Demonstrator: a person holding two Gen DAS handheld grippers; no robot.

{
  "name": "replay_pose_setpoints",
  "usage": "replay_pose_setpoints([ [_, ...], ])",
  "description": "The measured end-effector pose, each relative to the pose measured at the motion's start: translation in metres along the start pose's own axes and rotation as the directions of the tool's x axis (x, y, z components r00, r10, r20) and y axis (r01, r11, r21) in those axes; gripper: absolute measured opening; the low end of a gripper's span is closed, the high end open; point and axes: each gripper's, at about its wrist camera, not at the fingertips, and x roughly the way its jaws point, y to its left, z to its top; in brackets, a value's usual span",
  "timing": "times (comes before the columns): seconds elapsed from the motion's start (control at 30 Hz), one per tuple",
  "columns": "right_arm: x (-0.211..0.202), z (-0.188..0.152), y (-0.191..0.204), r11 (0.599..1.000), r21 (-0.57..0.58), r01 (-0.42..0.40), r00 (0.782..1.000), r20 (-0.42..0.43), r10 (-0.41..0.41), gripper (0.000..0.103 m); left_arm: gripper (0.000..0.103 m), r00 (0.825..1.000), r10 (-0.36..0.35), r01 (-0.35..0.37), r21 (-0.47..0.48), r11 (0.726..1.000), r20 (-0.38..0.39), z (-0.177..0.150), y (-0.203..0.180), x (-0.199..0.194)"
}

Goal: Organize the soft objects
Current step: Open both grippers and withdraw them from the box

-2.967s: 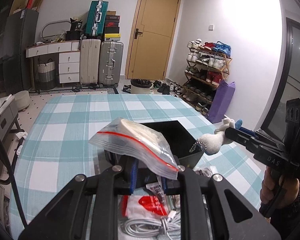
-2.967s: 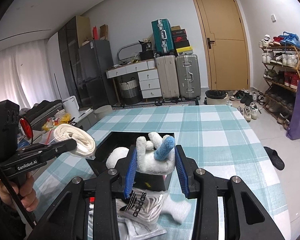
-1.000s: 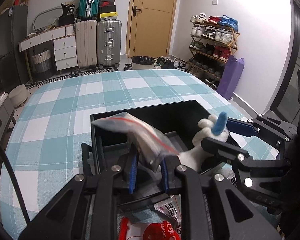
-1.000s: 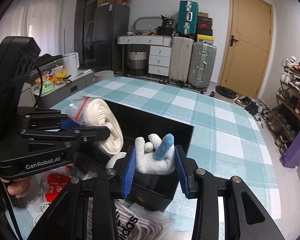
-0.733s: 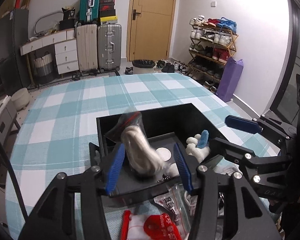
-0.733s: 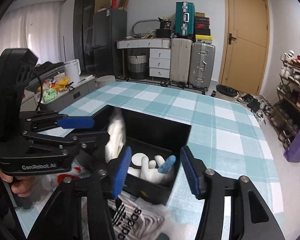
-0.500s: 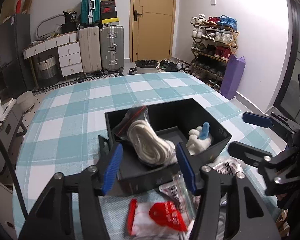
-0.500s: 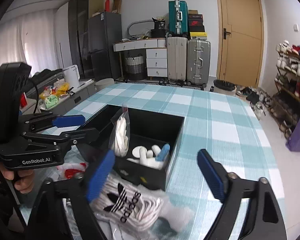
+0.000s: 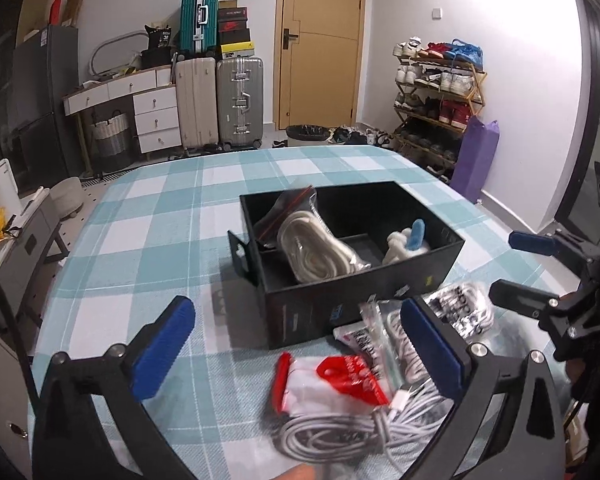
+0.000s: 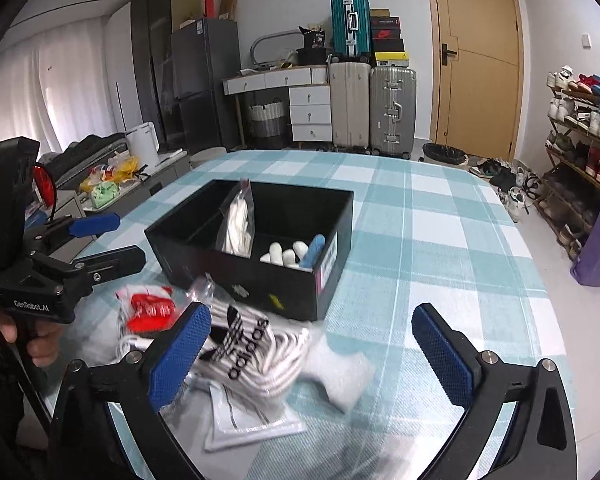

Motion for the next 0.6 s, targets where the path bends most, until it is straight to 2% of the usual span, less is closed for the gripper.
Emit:
replay_pose_setpoints([
  [0.4,0.005,-0.003,-0.006,1.000,-0.016,0.015,0.998,-0.065,-0.016,0.102,0.103,0.998,-0.005,0.007,0.049,0.999,-0.056,-0.013,-0.002,0.003],
  [0.6,0.010,0.001,0.000,0.998,-0.063,0.018,0.996,-0.090,-0.024,0.102,0.103,0.996,-0.015,0.022,0.075,0.997,-0.089,-0.016,-0.004,0.005],
])
